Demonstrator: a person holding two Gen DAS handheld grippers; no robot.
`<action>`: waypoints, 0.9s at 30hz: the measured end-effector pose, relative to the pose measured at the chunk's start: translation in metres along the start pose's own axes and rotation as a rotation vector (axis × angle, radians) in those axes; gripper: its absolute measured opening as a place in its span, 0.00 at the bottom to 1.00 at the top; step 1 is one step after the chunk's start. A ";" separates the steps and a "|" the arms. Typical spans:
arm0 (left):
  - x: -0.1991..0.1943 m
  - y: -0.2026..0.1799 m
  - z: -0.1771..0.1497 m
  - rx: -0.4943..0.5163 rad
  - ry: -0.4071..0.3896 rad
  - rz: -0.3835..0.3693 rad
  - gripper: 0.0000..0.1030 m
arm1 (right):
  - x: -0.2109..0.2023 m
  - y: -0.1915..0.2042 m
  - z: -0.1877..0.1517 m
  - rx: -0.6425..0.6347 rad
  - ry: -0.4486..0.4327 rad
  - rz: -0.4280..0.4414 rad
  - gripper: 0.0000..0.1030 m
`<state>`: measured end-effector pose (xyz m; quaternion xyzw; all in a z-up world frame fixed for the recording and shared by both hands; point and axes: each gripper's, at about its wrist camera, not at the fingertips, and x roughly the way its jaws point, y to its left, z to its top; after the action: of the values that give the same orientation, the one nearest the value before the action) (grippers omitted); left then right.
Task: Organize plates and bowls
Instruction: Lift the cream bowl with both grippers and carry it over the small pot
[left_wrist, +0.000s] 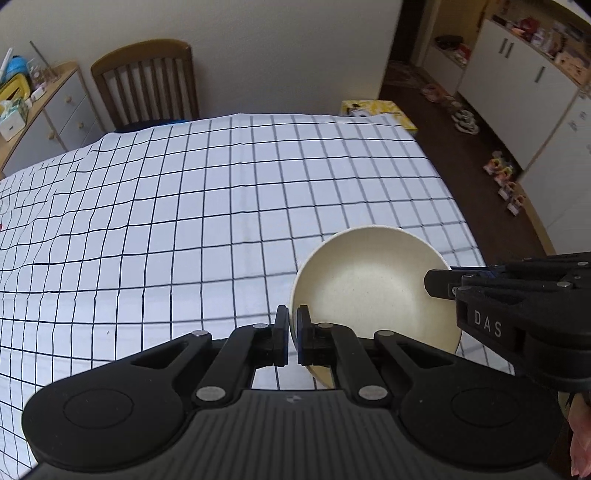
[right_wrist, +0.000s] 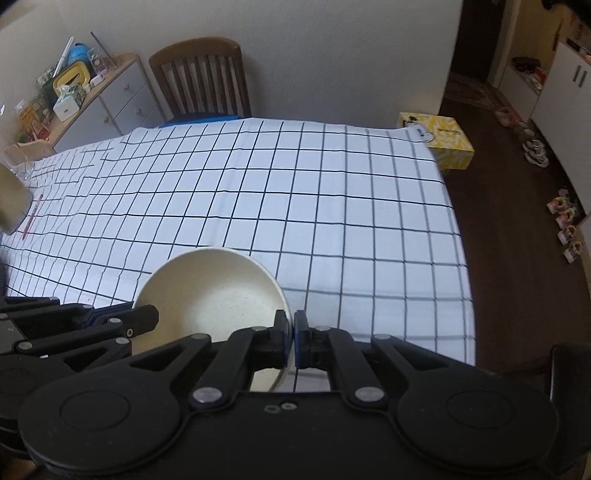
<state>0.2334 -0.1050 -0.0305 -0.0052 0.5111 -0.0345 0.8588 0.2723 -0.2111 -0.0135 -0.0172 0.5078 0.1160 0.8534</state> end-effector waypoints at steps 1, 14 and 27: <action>-0.005 -0.001 -0.004 0.011 -0.003 -0.007 0.03 | -0.006 0.001 -0.005 0.007 -0.006 -0.006 0.04; -0.062 -0.006 -0.070 0.127 -0.022 -0.068 0.03 | -0.065 0.019 -0.080 0.107 -0.040 -0.050 0.04; -0.091 -0.005 -0.123 0.194 -0.028 -0.126 0.03 | -0.095 0.036 -0.146 0.169 -0.045 -0.065 0.04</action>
<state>0.0816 -0.1006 -0.0092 0.0453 0.4920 -0.1376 0.8585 0.0953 -0.2145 0.0021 0.0407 0.4956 0.0453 0.8664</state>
